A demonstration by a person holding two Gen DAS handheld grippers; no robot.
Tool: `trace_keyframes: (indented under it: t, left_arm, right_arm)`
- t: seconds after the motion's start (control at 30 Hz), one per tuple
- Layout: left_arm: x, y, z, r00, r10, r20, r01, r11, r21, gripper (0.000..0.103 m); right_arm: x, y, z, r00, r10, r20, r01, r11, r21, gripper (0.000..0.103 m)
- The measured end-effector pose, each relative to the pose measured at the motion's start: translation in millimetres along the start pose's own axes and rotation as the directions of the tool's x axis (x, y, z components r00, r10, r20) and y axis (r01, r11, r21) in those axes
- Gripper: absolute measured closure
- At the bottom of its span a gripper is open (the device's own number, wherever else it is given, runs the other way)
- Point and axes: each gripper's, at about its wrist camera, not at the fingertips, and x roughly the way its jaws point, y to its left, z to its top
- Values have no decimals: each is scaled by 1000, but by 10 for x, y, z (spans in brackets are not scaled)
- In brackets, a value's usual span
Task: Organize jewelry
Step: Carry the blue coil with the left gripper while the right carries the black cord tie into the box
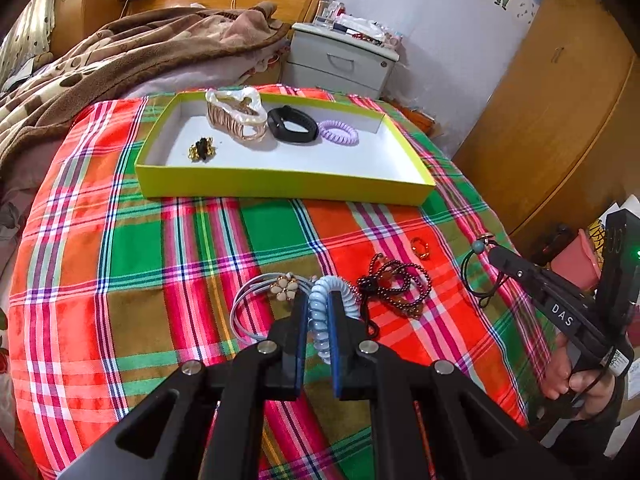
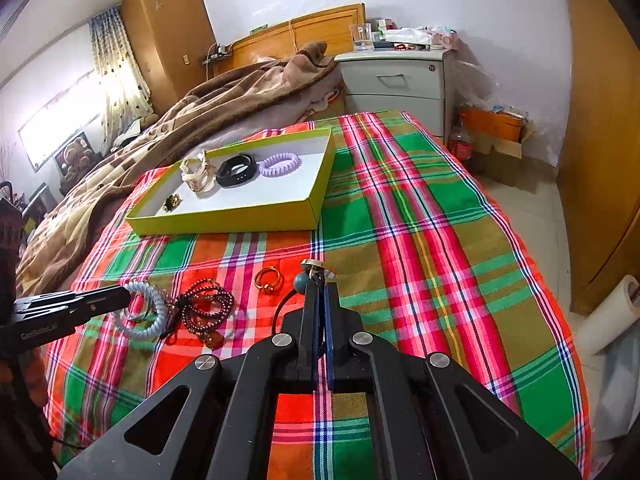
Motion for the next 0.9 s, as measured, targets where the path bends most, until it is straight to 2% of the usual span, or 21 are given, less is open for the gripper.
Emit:
trace_keyframes:
  t: [0.53, 0.9]
  left_arm:
    - [-203, 19, 89, 998, -31, 48, 31, 1000, -4, 93]
    - [-321, 129, 476, 994, -19, 109, 21, 1000, -16, 93]
  right_arm:
    - [-102, 63, 79, 999, 2, 34, -2, 1000, -3, 101]
    - [-24, 190, 442, 998, 32, 57, -31, 999, -17, 101]
